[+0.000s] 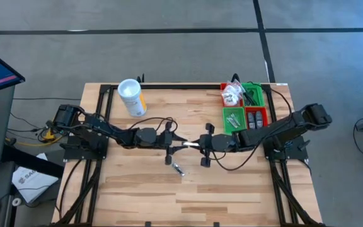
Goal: Pick & Place Travel size toiletries
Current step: Put the silver nail cutter into the bottom green bin
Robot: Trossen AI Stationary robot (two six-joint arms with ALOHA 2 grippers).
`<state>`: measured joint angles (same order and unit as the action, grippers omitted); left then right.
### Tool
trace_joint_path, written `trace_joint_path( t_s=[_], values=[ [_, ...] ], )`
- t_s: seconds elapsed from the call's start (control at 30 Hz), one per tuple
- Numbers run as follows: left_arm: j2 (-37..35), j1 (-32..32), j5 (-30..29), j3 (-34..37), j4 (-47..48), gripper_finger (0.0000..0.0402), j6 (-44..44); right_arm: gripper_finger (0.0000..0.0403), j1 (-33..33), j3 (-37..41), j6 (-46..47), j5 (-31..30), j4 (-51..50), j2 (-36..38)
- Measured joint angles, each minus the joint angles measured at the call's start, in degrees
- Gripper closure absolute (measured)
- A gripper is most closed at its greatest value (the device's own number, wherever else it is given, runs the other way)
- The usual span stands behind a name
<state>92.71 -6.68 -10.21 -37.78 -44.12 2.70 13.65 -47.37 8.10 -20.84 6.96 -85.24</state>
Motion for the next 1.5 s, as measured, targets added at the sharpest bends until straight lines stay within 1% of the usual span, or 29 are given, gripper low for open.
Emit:
trace_joint_path(
  t_s=[0.17, 0.3, 0.43, 0.6, 0.77, 1.0, 1.17, 1.5],
  values=[
    [-1.1, 0.0, 0.0, 0.0, 1.7, 0.026, 0.0, 0.0364, 0.0, 0.0, 0.5, -0.2, -3.1, 2.0],
    [-4.3, 0.0, 0.0, 0.1, 5.5, 0.0245, 0.0, 0.0364, 0.0, 0.0, 1.0, -0.4, -6.0, 4.2],
    [-8.0, -0.2, 0.0, 0.0, 11.7, 0.0237, -1.3, 0.0364, 0.1, 0.0, 4.5, -4.7, -11.4, 5.6],
    [-9.6, -2.0, -0.1, 0.1, 17.2, 0.0237, -2.2, 0.0364, 0.0, 0.0, 14.5, -14.0, -22.5, 7.5],
    [-9.3, -4.1, 0.0, 0.1, 17.4, 0.0242, -3.6, 0.0364, 0.1, 0.0, 24.5, -18.2, -33.1, 8.9],
    [-9.3, -5.9, 0.0, 0.1, 17.4, 0.0249, -4.3, 0.0364, 0.0, 0.0, 40.9, -22.8, -48.0, 8.9],
    [-9.3, -6.4, 0.0, 0.1, 17.4, 0.0252, -4.7, 0.0364, -0.3, 0.0, 54.5, -24.6, -58.8, 8.9],
    [-9.3, -6.4, 0.0, 0.1, 17.4, 0.0254, -6.4, 0.0364, -0.3, 0.1, 66.0, -26.1, -67.4, 8.8]
  ],
)
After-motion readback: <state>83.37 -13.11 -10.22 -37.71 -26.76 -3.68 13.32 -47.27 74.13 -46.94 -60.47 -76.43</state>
